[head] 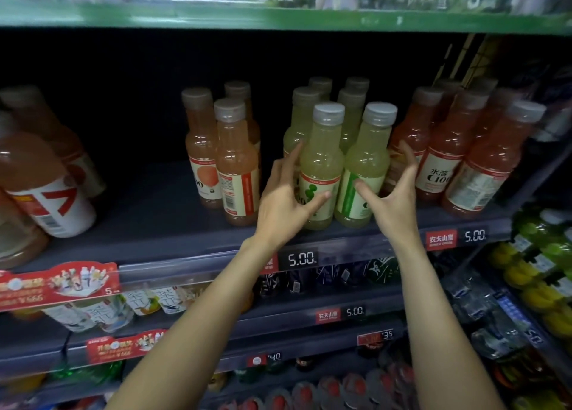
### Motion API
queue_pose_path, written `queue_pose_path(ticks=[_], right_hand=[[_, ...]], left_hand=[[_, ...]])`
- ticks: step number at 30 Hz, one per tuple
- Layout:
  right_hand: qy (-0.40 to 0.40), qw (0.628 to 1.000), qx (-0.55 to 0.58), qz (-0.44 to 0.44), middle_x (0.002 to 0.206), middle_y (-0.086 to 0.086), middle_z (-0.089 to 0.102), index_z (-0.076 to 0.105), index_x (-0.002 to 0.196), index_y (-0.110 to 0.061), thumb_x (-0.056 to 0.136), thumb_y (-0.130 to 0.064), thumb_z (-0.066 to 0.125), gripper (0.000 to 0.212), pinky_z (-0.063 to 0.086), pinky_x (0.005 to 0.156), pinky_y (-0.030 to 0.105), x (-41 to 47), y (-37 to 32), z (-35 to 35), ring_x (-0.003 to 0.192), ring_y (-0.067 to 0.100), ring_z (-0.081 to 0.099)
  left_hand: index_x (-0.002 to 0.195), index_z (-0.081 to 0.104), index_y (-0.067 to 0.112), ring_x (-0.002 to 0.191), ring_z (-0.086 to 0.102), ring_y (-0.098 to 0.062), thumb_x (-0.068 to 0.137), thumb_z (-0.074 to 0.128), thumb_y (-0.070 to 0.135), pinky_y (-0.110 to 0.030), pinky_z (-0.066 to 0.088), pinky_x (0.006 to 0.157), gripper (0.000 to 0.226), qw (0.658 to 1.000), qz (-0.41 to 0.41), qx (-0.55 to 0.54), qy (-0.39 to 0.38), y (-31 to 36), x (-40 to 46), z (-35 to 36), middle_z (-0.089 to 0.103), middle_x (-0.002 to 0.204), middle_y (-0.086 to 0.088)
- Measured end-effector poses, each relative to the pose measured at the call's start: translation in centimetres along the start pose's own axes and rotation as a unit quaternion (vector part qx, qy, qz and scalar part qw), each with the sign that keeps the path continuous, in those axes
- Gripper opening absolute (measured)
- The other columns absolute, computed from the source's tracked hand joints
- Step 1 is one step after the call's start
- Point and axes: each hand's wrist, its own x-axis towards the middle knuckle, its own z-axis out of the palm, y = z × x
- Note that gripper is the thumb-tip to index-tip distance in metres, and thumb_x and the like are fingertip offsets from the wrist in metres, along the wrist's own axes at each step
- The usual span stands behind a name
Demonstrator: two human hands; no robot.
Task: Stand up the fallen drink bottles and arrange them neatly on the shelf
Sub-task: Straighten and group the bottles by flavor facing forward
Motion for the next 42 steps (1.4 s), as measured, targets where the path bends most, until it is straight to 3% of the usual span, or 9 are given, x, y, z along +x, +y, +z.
queue_pose_path(ticks=[3, 7, 13, 19, 22, 29, 33, 36, 42], right_hand=[[-0.01, 0.999, -0.035, -0.006, 0.139, -0.014, 0.038, 0.02, 0.145, -0.019, 0.085, -0.013, 0.068, 0.078, 0.028, 0.099, 0.003, -0.7, -0.9, 0.1, 0.124, -0.012, 0.036], [0.099, 0.97, -0.18, -0.129, 0.14, 0.013, 0.038, 0.034, 0.14, -0.007, 0.086, -0.016, 0.061, 0.061, 0.029, 0.11, 0.032, -3.1, -2.3, 1.4, 0.131, 0.019, 0.033], [0.065, 0.945, -0.133, -0.291, 0.119, 0.016, 0.057, 0.055, 0.121, -0.005, 0.087, -0.009, 0.055, 0.034, 0.034, 0.104, 0.024, -5.8, -5.9, 6.2, 0.115, 0.022, 0.05], [-0.104, 0.988, -0.05, -0.106, 0.15, 0.009, 0.027, 0.017, 0.149, -0.015, 0.083, -0.026, 0.07, 0.085, 0.033, 0.112, 0.039, -4.9, -7.0, 13.7, 0.139, 0.021, 0.03], [-0.122, 0.991, -0.016, -0.058, 0.148, 0.007, 0.036, 0.017, 0.149, -0.021, 0.083, -0.018, 0.071, 0.086, 0.039, 0.108, 0.038, -4.0, -6.6, 15.5, 0.134, 0.017, 0.039], [-0.178, 0.98, 0.02, -0.088, 0.151, 0.008, 0.022, 0.027, 0.147, -0.021, 0.09, -0.013, 0.061, 0.067, 0.022, 0.099, -0.003, -4.1, -7.2, 17.9, 0.137, 0.008, 0.023], [-0.124, 0.99, -0.024, -0.063, 0.154, 0.01, 0.016, 0.032, 0.144, -0.014, 0.09, 0.0, 0.051, 0.06, 0.021, 0.107, 0.01, -1.6, -6.5, 18.4, 0.142, 0.02, 0.02], [-0.082, 0.991, -0.078, -0.066, 0.149, 0.015, 0.023, 0.029, 0.144, -0.01, 0.089, -0.003, 0.056, 0.061, 0.031, 0.106, 0.027, 0.4, -6.0, 18.9, 0.136, 0.027, 0.031], [-0.115, 0.99, -0.049, -0.062, 0.138, 0.014, 0.042, 0.019, 0.147, -0.019, 0.093, -0.015, 0.058, 0.067, 0.04, 0.091, 0.027, 1.9, -5.5, 19.6, 0.119, 0.02, 0.049]], left_hand=[[0.151, 0.019, 0.026, 0.122, 0.046, -0.011, 0.084, 0.071, 0.042, -0.015, 0.037, 0.091, 0.086, 1.0, 0.008, 0.023, 0.011, 0.1, -0.4, 0.1, 0.037, 0.145, -0.004], [0.146, 0.033, 0.019, 0.117, 0.053, -0.012, 0.091, 0.063, 0.037, -0.026, 0.046, 0.094, 0.065, 0.997, 0.051, 0.047, 0.037, 0.2, -1.4, -1.3, 0.051, 0.136, -0.004], [0.119, 0.055, 0.008, 0.1, 0.055, -0.011, 0.089, 0.057, 0.013, -0.025, 0.044, 0.087, 0.031, 0.946, 0.223, 0.079, 0.22, -2.0, -3.3, -7.9, 0.06, 0.108, -0.001], [0.145, 0.029, 0.024, 0.123, 0.048, -0.011, 0.077, 0.068, 0.043, -0.026, 0.042, 0.1, 0.081, 0.984, -0.06, -0.056, 0.16, -6.6, -2.3, -13.2, 0.039, 0.14, 0.002], [0.149, 0.016, 0.034, 0.134, 0.035, -0.013, 0.067, 0.072, 0.051, -0.024, 0.038, 0.1, 0.101, 0.976, -0.139, -0.143, 0.086, -7.2, -0.9, -13.7, 0.026, 0.152, 0.0], [0.152, 0.007, 0.028, 0.127, 0.04, 0.011, 0.07, 0.078, 0.043, -0.024, 0.04, 0.108, 0.109, 0.973, -0.121, -0.195, 0.015, -7.8, -0.1, -14.1, 0.03, 0.148, 0.009], [0.147, 0.007, 0.048, 0.147, 0.016, -0.013, 0.056, 0.077, 0.068, -0.047, 0.027, 0.117, 0.117, 0.987, -0.117, -0.106, 0.033, -8.4, -0.3, -14.1, 0.006, 0.159, 0.008], [0.136, 0.012, 0.058, 0.144, 0.013, -0.009, 0.06, 0.079, 0.063, -0.035, 0.027, 0.113, 0.102, 0.992, -0.097, -0.076, 0.032, -7.9, -0.1, -14.0, 0.002, 0.159, 0.008], [0.13, 0.027, 0.05, 0.138, 0.018, -0.003, 0.064, 0.072, 0.051, -0.019, 0.027, 0.103, 0.08, 0.993, -0.092, -0.062, 0.038, -8.0, -0.1, -14.0, 0.002, 0.159, 0.006]])
